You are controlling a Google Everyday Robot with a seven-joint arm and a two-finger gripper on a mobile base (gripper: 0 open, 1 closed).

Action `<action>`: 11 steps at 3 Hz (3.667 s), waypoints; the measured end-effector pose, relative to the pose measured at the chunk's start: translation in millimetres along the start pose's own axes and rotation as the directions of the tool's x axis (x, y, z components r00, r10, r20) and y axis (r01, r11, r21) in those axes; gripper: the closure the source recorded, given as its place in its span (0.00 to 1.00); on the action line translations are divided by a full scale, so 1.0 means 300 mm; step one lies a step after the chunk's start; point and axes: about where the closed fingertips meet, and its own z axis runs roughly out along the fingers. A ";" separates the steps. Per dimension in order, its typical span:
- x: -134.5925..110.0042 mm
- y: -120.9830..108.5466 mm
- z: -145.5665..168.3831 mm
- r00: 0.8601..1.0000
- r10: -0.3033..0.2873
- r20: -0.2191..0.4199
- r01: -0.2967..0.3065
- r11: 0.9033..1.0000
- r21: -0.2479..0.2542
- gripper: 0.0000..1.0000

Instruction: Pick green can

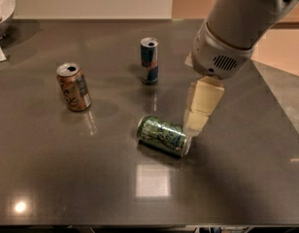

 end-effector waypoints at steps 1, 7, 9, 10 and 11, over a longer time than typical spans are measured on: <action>-0.064 0.026 0.080 1.000 -0.006 -0.019 0.005 1.000 -0.020 0.00; -0.097 0.134 0.349 0.971 0.044 -0.233 -0.052 0.998 -0.026 0.41; -0.091 0.107 0.291 0.976 0.059 -0.208 -0.061 0.998 -0.005 0.87; -0.088 0.072 0.202 0.983 0.053 -0.176 -0.050 0.998 0.022 1.00; -0.086 0.040 0.111 0.989 0.039 -0.144 -0.033 0.998 0.047 1.00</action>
Offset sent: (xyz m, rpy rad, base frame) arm -0.0126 0.0621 -0.0708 -0.0782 0.1084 0.0179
